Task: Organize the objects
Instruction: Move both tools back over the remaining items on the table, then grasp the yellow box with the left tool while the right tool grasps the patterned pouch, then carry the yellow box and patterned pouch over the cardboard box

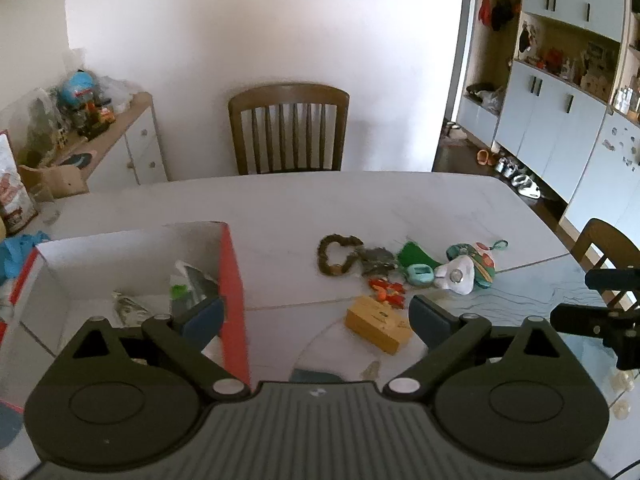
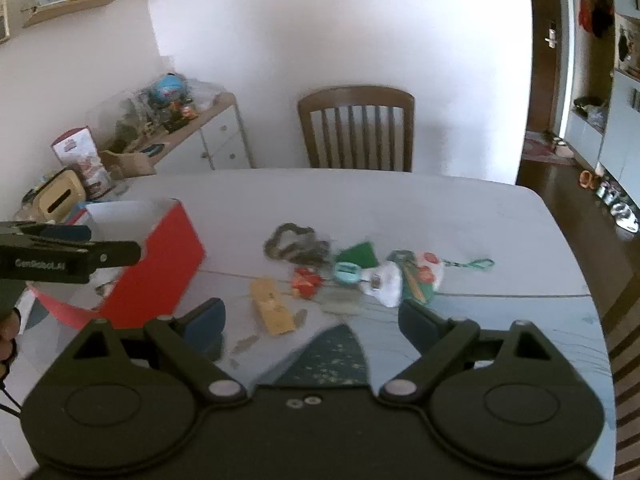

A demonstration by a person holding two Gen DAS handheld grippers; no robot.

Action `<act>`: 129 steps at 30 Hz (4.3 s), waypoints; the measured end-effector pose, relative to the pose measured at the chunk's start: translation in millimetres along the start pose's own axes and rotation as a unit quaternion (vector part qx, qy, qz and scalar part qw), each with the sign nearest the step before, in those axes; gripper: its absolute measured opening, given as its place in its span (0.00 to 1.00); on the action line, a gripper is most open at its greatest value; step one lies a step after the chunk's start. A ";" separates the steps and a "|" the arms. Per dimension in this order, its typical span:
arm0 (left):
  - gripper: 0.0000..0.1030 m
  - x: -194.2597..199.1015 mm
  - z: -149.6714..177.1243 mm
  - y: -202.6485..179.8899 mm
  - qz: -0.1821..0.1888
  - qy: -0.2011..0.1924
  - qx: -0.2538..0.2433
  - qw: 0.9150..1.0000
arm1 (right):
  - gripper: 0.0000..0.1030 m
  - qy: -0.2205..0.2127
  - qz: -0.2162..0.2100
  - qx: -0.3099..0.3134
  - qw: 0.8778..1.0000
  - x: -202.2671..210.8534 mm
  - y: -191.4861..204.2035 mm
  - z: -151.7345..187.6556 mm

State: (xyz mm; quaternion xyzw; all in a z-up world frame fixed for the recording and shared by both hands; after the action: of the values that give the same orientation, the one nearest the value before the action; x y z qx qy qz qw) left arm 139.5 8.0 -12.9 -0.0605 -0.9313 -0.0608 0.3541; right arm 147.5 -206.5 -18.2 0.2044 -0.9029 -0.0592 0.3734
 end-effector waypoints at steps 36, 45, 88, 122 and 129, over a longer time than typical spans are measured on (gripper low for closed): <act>1.00 -160.4 16.0 -61.0 -0.038 0.089 0.017 0.995 | 0.87 0.050 0.099 -0.104 0.988 -148.8 -111.9 -46.7; 1.00 -178.2 25.0 -56.8 -0.033 0.105 0.035 0.993 | 0.84 0.077 0.112 -0.154 0.979 -184.7 -113.0 -44.6; 0.30 -148.7 23.3 -45.6 0.006 0.114 0.046 0.992 | 0.41 0.035 0.072 -0.161 0.984 -109.3 -105.9 -51.6; 0.29 -19.5 18.1 27.2 0.076 0.076 0.035 0.994 | 0.41 0.029 -0.009 -0.071 0.997 -32.2 34.5 -42.9; 0.29 8.1 4.7 72.9 0.063 0.052 0.030 0.996 | 0.41 0.021 -0.036 -0.044 0.998 -40.1 87.9 -54.0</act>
State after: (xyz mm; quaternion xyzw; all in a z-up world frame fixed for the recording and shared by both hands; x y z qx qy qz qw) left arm 141.9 81.2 -5.8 -0.1050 -0.9072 -0.0135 0.4071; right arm 182.3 -107.6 17.2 0.2218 -0.8834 -0.1078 0.3986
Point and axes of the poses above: each gripper's, at about its wrist camera, not at the fingertips, and x roughly against the way its jaws point, y to its left, z to its underside, the point moved 2 cm from there along -x, roughly the way its jaws point, and after that the axes turned 7 degrees about -x, right-handed, at the moved point
